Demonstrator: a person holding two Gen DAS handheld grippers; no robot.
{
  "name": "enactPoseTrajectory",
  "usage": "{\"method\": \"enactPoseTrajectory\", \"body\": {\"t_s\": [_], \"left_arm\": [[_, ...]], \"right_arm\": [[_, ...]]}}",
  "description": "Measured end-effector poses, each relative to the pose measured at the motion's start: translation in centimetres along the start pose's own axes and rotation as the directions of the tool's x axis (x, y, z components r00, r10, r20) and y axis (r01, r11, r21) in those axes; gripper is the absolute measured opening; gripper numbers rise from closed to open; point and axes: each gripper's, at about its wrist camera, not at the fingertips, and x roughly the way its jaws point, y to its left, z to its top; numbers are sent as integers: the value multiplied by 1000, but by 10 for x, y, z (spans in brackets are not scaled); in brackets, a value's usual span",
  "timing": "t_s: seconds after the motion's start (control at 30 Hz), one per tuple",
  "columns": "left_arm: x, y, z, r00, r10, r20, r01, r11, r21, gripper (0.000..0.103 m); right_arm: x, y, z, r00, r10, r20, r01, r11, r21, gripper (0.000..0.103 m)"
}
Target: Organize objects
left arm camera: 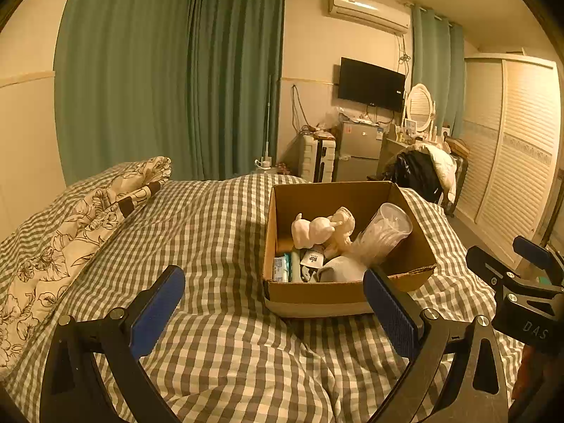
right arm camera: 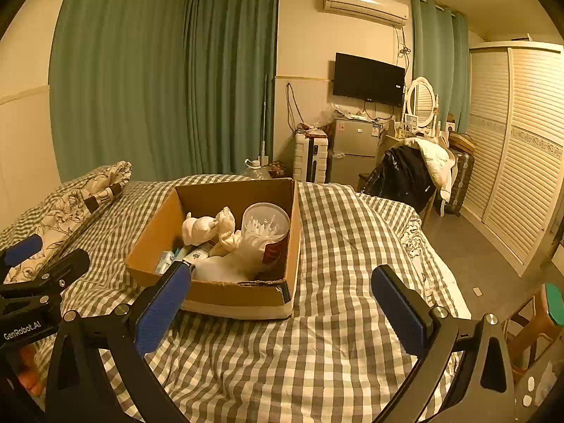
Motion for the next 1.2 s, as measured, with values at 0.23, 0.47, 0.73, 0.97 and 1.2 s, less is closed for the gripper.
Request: {"method": "enactPoseTrajectory", "body": {"t_s": [0.23, 0.47, 0.73, 0.97, 1.2], "left_arm": [[0, -1, -1, 1000, -1, -3, 1, 1000, 0, 103], [1, -3, -2, 1000, 3, -10, -3, 1000, 5, 103], [1, -1, -2, 1000, 12, -4, -12, 1000, -2, 103], [0, -2, -2, 1000, 8, -5, -8, 1000, 11, 103], [1, -3, -2, 1000, 17, -8, -17, 1000, 11, 103]], "right_arm": [[0, 0, 0, 1000, 1, -2, -1, 1000, 1, 103], [1, 1, -2, 1000, 3, -6, -3, 1000, 0, 103], [2, 1, -3, 1000, 3, -10, -3, 1000, 0, 103], [1, 1, -3, 1000, 4, -10, -4, 1000, 2, 103], [2, 1, -2, 1000, 3, -12, -3, 1000, 1, 103]]}}
